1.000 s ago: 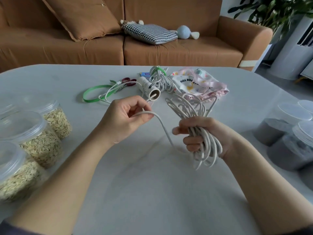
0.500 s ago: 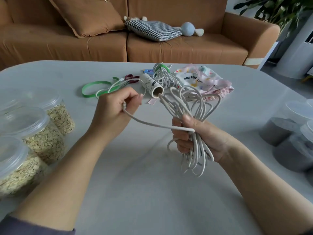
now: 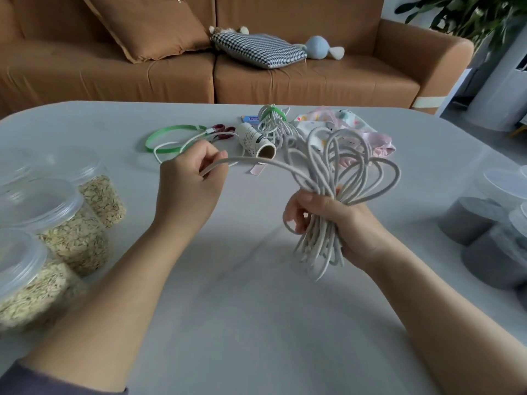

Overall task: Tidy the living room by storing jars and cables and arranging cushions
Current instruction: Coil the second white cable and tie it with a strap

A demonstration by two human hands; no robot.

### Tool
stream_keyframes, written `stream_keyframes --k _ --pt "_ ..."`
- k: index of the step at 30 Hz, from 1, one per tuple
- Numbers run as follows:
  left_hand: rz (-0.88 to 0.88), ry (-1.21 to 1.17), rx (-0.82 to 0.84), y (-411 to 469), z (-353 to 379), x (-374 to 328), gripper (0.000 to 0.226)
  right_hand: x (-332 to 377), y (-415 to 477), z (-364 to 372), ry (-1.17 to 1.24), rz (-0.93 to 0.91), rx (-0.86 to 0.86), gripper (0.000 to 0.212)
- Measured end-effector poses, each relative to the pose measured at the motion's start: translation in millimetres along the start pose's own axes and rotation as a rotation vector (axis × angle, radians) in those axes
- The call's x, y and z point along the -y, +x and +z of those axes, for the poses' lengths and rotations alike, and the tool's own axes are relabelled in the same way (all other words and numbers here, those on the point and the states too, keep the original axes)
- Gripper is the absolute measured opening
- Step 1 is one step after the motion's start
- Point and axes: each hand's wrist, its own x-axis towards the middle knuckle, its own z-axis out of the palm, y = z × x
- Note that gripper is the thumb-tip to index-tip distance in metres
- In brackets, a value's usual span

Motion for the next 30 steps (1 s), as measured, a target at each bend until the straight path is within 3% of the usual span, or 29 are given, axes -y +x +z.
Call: stream_keyframes --k 6,9,12,15,18,26,30 --pt "-0.032 0.144 0.071 -8.2 10.0 8.8 0.023 -3.2 3.3 -2.1 0.091 0.010 -0.190 0.020" --pt "0.000 0.044 0.112 -9.3 9.1 11.4 0.019 -0.9 5.8 4.7 0.387 -0.017 -0.167 0.024" --pt "0.125 -0.037 0.230 -11.0 8.1 13.6 0.036 0.9 8.2 4.6 0.576 0.009 -0.193 0.029" --pt "0.176 -0.106 0.163 -11.8 7.2 14.2 0.019 1.8 9.1 -1.1 0.747 0.008 -0.245 0.031" --pt "0.227 -0.069 0.053 -10.1 5.0 13.6 0.019 2.6 9.9 -4.5 0.851 -0.005 -0.300 0.032" --pt "0.461 0.056 0.250 -17.1 14.2 1.8 0.021 -0.6 9.7 -3.2 0.744 0.052 -0.313 0.019" --pt "0.522 0.035 0.401 -21.4 18.7 -1.3 0.020 -2.1 9.6 -2.3 0.794 0.089 -0.164 0.024"
